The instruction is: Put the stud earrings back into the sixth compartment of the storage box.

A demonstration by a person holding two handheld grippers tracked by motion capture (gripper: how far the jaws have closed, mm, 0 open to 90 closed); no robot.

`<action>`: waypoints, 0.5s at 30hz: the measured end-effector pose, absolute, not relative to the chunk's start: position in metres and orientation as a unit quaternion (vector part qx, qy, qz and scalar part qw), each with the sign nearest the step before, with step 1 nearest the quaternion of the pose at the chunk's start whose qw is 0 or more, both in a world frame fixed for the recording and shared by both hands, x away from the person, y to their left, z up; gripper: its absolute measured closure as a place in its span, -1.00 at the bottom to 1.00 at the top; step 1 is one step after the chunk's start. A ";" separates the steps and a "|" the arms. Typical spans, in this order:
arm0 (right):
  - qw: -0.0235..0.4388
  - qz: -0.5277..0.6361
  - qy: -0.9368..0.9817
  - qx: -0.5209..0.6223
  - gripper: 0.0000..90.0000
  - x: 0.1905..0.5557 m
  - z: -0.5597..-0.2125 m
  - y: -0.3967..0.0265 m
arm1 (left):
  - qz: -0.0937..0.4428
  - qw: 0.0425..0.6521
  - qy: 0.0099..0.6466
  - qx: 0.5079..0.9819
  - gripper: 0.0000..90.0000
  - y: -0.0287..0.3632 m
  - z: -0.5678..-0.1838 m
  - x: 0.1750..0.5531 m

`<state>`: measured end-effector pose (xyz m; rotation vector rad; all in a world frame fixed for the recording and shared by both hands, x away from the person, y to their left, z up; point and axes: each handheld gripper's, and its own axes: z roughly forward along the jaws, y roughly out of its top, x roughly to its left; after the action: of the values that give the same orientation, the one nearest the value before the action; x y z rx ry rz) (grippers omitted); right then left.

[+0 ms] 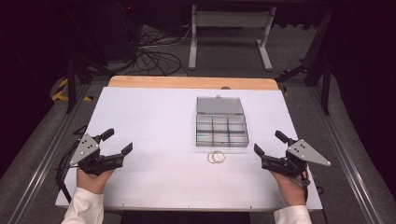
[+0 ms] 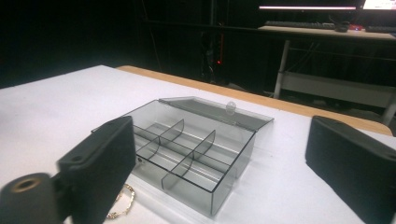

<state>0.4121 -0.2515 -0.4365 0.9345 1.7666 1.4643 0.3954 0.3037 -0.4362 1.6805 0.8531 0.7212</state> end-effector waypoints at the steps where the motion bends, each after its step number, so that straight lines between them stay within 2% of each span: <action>1: 0.324 0.558 0.677 0.355 -0.67 0.412 -0.437 -0.251 | 0.302 0.533 0.358 0.705 -0.66 0.303 -0.436 0.396; 8: 0.313 0.542 0.697 0.351 -0.43 0.416 -0.440 -0.245 | 0.300 0.530 0.359 0.707 -0.67 0.304 -0.437 0.395; 10: 0.302 0.541 0.702 0.351 -0.25 0.417 -0.439 -0.240 | 0.299 0.528 0.360 0.708 -0.67 0.305 -0.437 0.395; 15: 0.285 0.535 0.714 0.351 -0.08 0.420 -0.440 -0.231 | 0.297 0.530 0.362 0.707 -0.67 0.305 -0.438 0.396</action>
<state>0.4198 -0.2312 -0.4404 0.9376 1.9088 1.4322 0.3958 0.3046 -0.4381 1.6874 0.8644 0.7098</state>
